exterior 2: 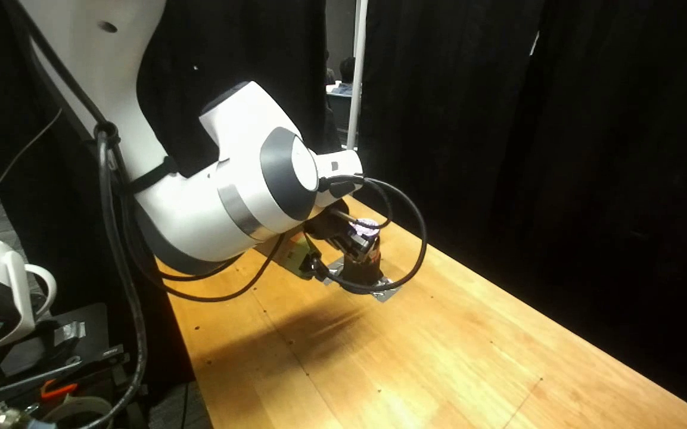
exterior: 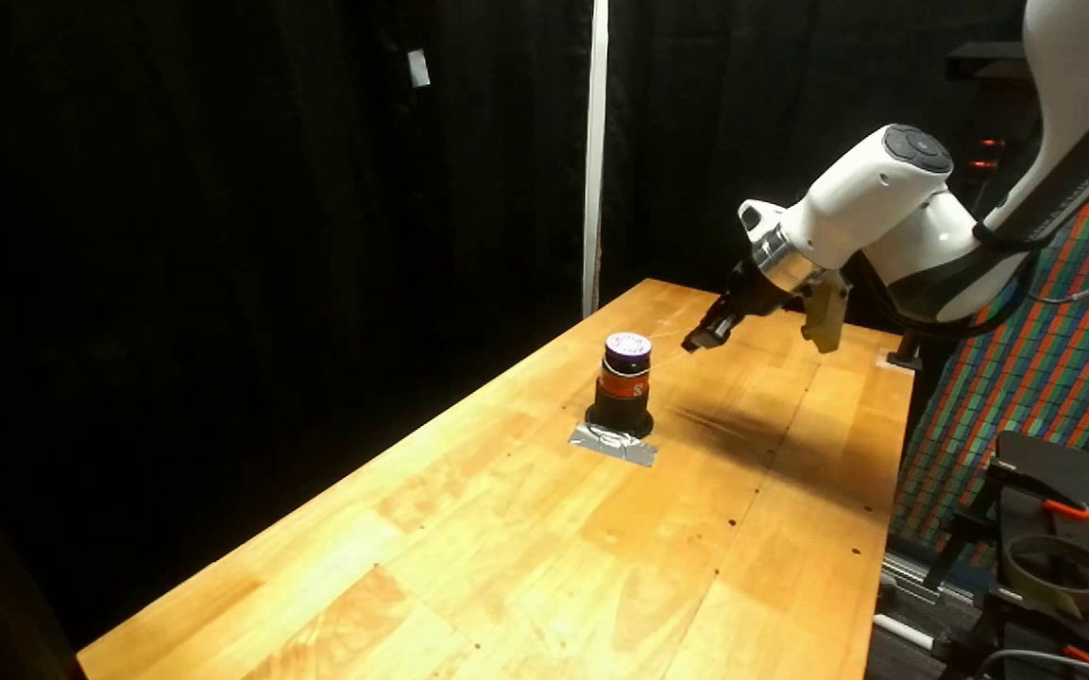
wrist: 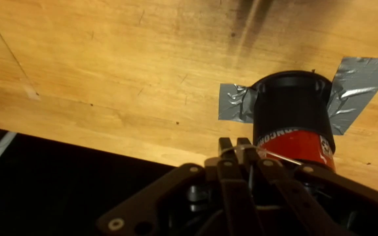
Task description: Put the rubber band on the jar.
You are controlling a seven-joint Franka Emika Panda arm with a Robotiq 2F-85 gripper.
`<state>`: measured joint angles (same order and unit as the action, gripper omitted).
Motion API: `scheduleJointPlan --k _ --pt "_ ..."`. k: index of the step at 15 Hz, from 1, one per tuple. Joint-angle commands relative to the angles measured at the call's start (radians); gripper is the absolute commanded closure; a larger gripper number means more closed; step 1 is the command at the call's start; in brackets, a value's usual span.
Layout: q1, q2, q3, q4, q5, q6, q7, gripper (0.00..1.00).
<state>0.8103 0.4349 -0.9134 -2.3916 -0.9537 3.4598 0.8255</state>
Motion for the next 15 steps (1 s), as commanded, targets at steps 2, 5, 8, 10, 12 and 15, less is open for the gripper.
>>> scheduleJointPlan --k 2,5,8,10,12,15 --pt "0.180 0.191 -0.161 -0.106 0.321 0.348 -0.213 0.88" --pt "0.091 0.234 0.020 -0.201 0.557 0.537 -0.433 0.87" --pt "-0.047 0.296 0.248 -0.240 0.772 0.724 -0.645 0.87" --pt "-0.167 0.330 0.409 -0.238 0.889 0.847 -0.797 0.88" --pt "-0.253 0.270 0.542 -0.156 0.987 0.782 -0.941 0.88" --pt "-0.156 0.327 0.513 -0.030 1.145 0.761 -0.963 0.88"
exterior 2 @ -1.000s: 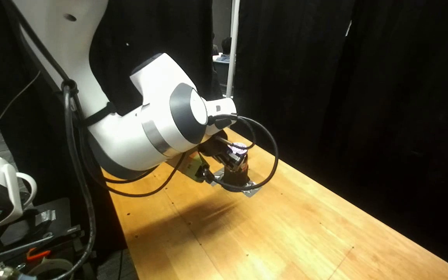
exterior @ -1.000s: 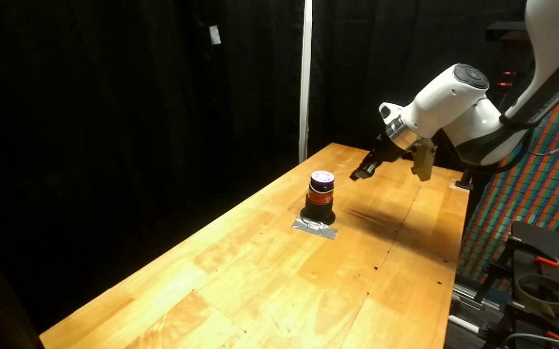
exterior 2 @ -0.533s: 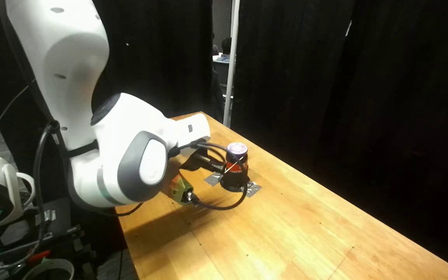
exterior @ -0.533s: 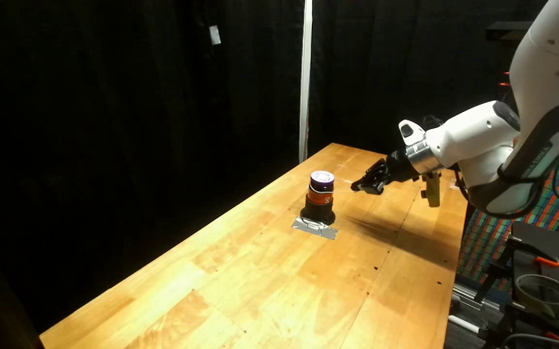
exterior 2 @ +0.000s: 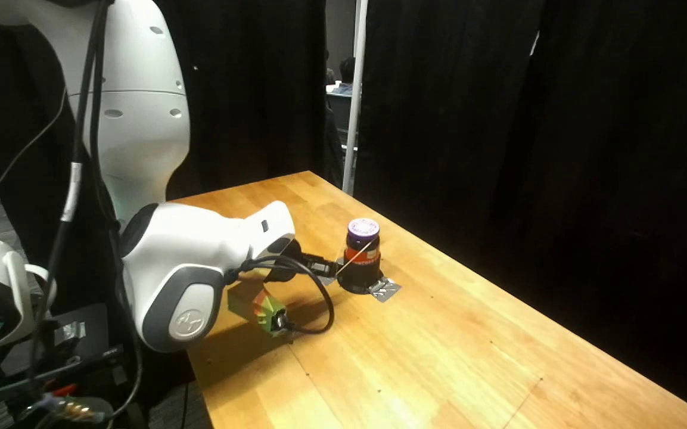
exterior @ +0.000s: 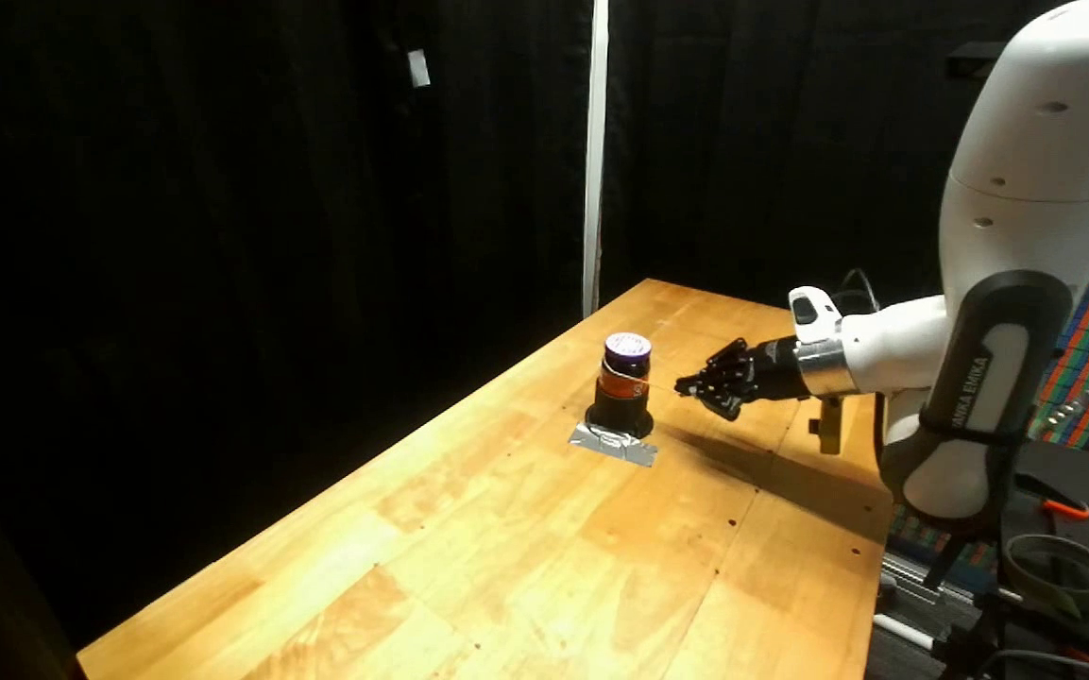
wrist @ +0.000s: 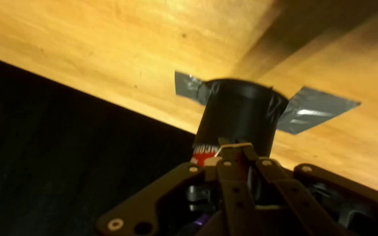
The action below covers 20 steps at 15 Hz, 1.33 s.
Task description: Put the rubber band on the jar.
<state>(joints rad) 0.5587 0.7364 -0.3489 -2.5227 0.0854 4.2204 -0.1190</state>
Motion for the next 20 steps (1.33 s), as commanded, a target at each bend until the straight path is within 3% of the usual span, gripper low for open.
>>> scheduleJointPlan --k 1,3,4,6,7,8,9,10,11,12,13,14,15,16,17,18,19,20 --pt "0.084 0.059 -0.035 0.109 0.138 0.070 -0.038 0.88" --pt "0.204 0.065 -0.132 0.181 0.201 -0.003 -0.008 0.89" --pt "0.167 0.107 -0.090 0.131 0.221 0.114 -0.019 0.90" --pt "0.339 0.143 -0.232 0.183 0.280 0.005 0.052 0.90" --pt "0.382 0.164 -0.265 0.173 0.306 -0.001 0.076 0.89" --pt "0.280 0.189 -0.158 0.112 0.332 0.149 0.043 0.89" --pt "0.479 0.239 -0.333 0.174 0.374 0.001 0.147 0.88" --pt "0.513 0.263 -0.349 0.162 0.397 0.007 0.180 0.89" --pt "0.502 0.276 -0.330 0.133 0.430 0.063 0.198 0.89" --pt "0.547 0.337 -0.352 0.155 0.489 0.056 0.243 0.91" --pt "0.644 0.386 -0.425 0.161 0.534 -0.004 0.316 0.90" --pt "0.561 0.341 -0.334 0.117 0.570 0.087 0.263 0.89" --pt "0.696 0.427 -0.438 0.136 0.620 -0.003 0.362 0.89" --pt "0.689 0.453 -0.413 0.139 0.661 0.007 0.358 0.89" --pt "0.629 0.395 -0.356 0.106 0.669 0.077 0.320 0.64" --pt "0.728 0.461 -0.429 0.111 0.701 -0.002 0.387 0.63" --pt "0.718 0.463 -0.416 0.110 0.721 -0.003 0.378 0.55" --pt "0.564 0.291 -0.300 0.091 0.709 0.113 0.213 0.49"
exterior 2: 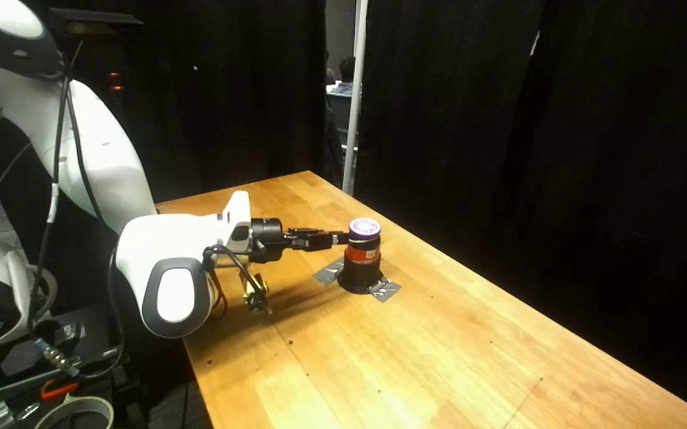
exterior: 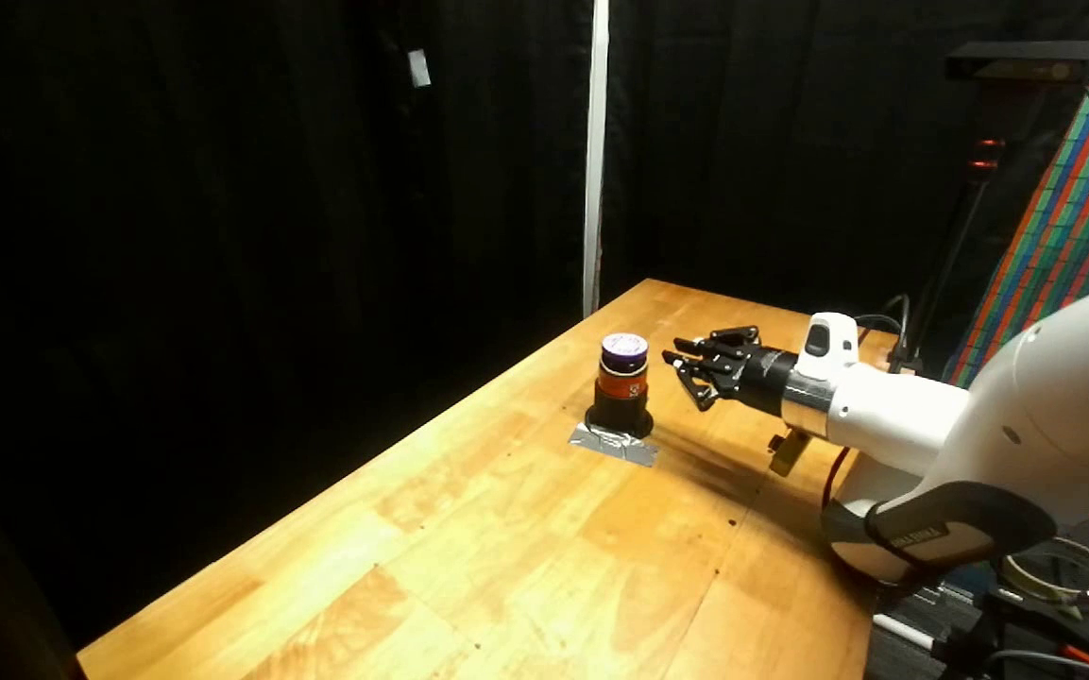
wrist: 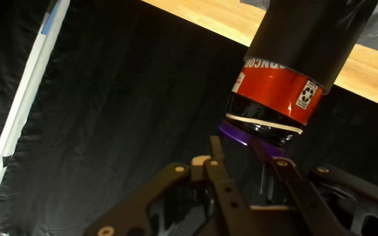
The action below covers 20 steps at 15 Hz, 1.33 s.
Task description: Put the rubber band on the jar.
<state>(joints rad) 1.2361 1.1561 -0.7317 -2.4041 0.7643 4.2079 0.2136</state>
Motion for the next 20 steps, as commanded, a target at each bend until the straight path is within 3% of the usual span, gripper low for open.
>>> scheduleJointPlan --k 1,2,3,4,5,7,9,13,16,18,19,20 --pt "0.030 -0.054 -0.039 -0.066 0.030 0.018 0.002 0.42" --pt "0.016 -0.103 -0.035 -0.086 0.022 0.008 -0.032 0.33" --pt "-0.040 -0.223 -0.015 -0.115 -0.005 0.036 -0.119 0.26" --pt "0.049 -0.218 -0.107 -0.151 -0.017 -0.040 -0.069 0.19" --pt "0.060 -0.245 -0.124 -0.156 -0.006 -0.064 -0.098 0.11" --pt "0.120 -0.359 -0.224 -0.207 -0.036 -0.122 -0.148 0.00" --pt "0.190 -0.455 -0.307 -0.209 -0.016 -0.221 -0.279 0.00" --pt "0.442 -0.598 -0.613 -0.206 0.011 -0.586 -0.530 0.00" --pt "0.601 -0.611 -0.814 -0.166 0.082 -0.869 -0.693 0.00" --pt "0.669 -0.583 -0.925 -0.162 0.050 -1.056 -0.700 0.00" --pt "0.719 -0.589 -1.008 -0.164 -0.007 -1.151 -0.683 0.00" --pt "0.757 -0.606 -1.082 -0.173 -0.141 -1.227 -0.595 0.00"
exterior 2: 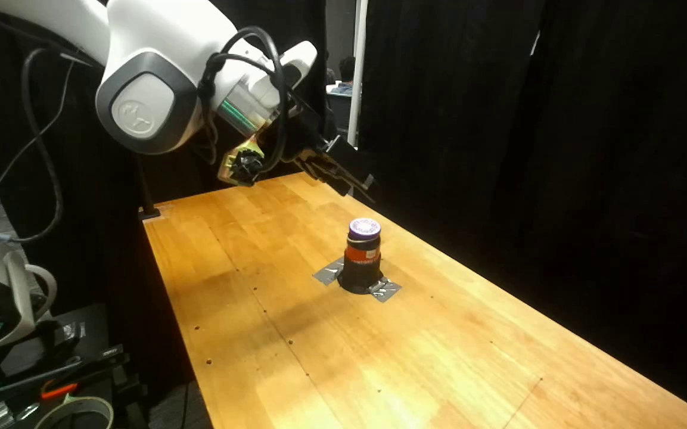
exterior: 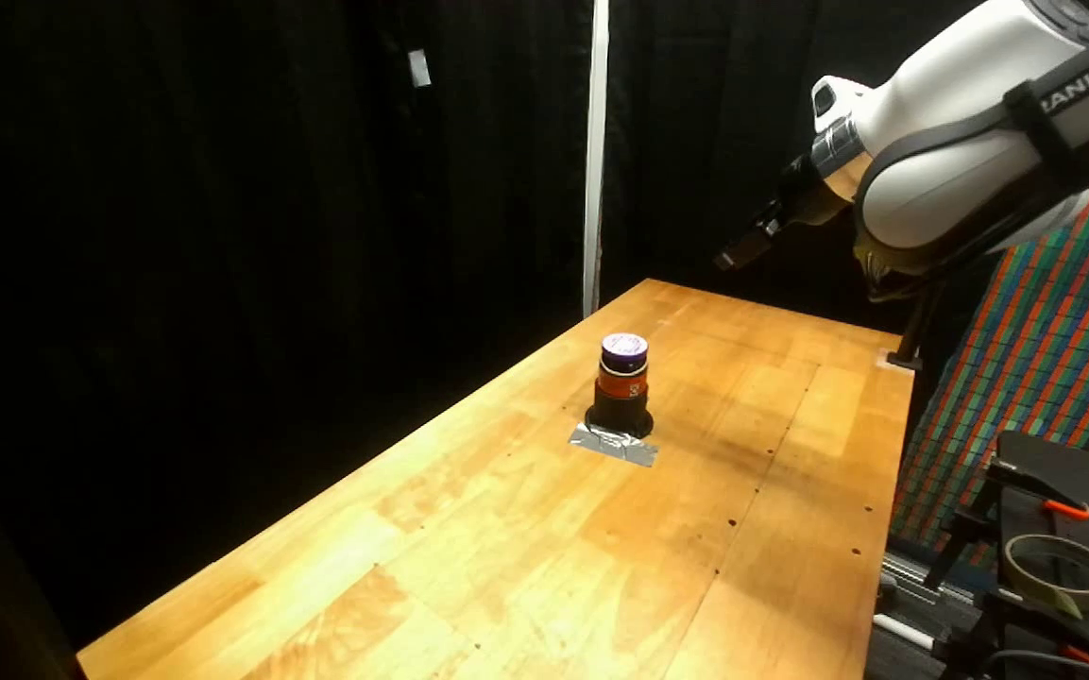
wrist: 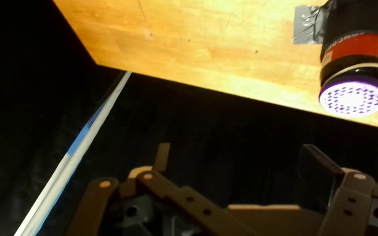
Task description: Put the rubber band on the jar.
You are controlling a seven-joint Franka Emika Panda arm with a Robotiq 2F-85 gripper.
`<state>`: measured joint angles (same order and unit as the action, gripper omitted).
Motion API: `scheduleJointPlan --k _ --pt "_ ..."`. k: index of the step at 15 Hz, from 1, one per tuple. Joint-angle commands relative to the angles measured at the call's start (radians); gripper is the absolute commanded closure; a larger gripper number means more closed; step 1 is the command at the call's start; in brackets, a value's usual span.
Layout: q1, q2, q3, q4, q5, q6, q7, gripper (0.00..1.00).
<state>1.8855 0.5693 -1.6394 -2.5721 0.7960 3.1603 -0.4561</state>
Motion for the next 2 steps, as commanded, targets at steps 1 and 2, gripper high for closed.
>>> scheduleJointPlan --k 1,2 --pt "0.128 -0.006 -0.207 0.009 -0.228 -0.275 0.108 0.00" --pt "0.163 -0.005 -0.261 0.024 -0.284 -0.368 0.149 0.00"
